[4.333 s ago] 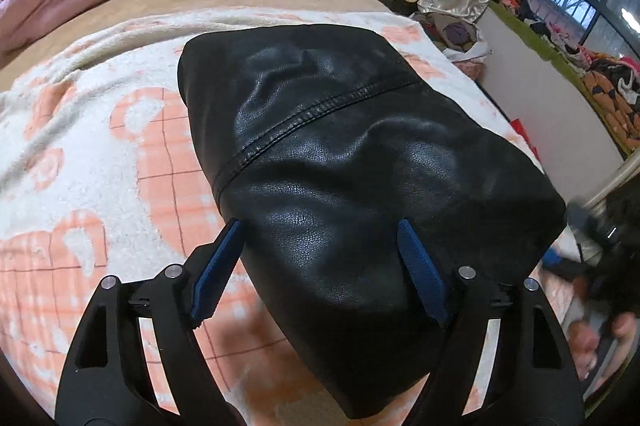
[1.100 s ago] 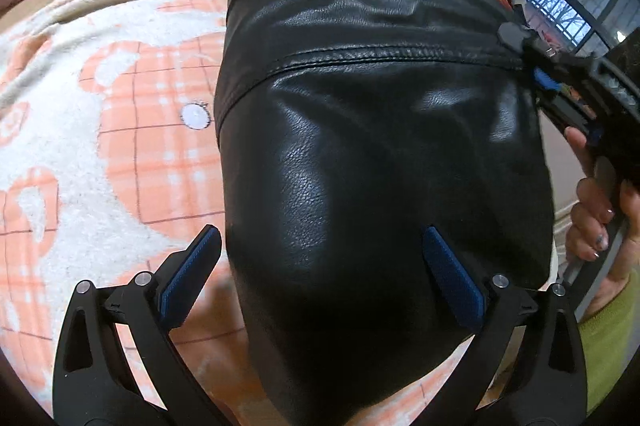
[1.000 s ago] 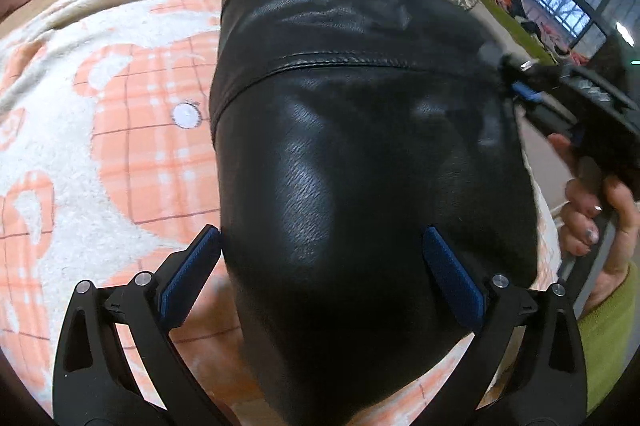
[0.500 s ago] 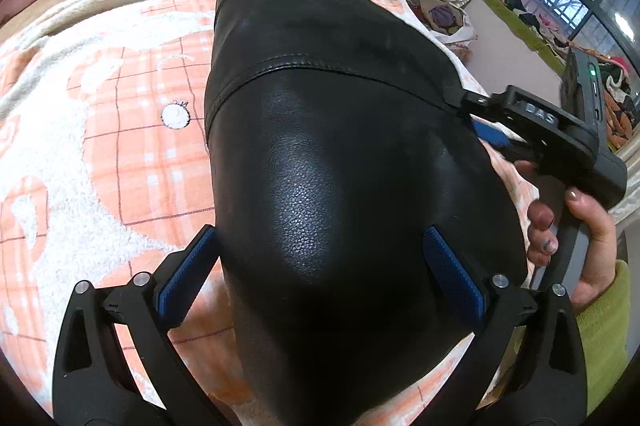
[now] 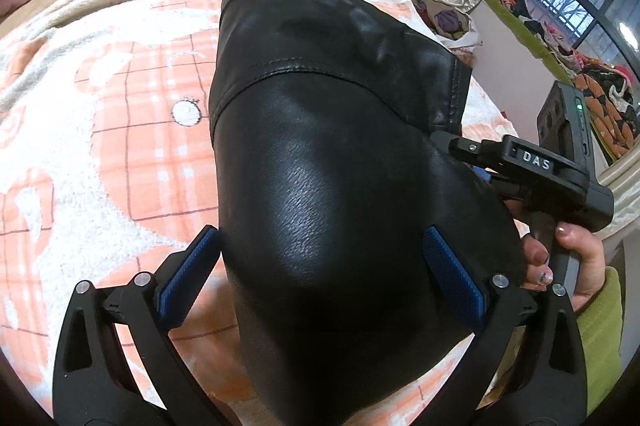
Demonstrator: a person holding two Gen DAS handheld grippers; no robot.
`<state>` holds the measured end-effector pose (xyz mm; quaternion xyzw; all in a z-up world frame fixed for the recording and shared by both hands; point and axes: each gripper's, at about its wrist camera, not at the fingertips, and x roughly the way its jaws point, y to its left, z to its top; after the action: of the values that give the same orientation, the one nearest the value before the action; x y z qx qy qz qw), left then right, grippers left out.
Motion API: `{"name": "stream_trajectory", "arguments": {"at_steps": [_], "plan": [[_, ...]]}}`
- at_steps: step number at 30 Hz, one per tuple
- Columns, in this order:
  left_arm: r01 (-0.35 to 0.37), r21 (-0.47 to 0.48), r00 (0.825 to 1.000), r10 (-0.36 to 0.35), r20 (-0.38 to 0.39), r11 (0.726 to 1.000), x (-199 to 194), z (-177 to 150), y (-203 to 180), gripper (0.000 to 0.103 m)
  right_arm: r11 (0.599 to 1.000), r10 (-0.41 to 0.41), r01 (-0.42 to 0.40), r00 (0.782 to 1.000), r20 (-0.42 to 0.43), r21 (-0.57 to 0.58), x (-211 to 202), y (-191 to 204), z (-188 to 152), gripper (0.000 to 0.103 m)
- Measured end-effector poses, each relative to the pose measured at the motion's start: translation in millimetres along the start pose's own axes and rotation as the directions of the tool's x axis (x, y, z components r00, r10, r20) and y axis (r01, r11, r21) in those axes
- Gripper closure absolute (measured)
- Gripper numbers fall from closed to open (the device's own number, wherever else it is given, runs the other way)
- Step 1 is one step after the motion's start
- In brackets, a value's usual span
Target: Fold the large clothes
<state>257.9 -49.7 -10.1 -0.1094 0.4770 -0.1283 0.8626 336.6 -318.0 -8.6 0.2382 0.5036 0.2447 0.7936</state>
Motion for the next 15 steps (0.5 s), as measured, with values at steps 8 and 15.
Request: {"name": "stream_trajectory", "arguments": {"at_steps": [8, 15], "plan": [[-0.001, -0.024, 1.000, 0.001, -0.001, 1.000, -3.2, 2.7, 7.4, 0.008, 0.997, 0.082, -0.083, 0.995, 0.053, 0.006, -3.2, 7.3, -2.4, 0.056], [-0.011, -0.001, 1.000, 0.011, -0.009, 1.000, -4.3, 1.4, 0.7, 0.008, 0.994, -0.055, 0.063, 0.994, 0.089, -0.087, -15.4, 21.7, 0.2, 0.038]]}}
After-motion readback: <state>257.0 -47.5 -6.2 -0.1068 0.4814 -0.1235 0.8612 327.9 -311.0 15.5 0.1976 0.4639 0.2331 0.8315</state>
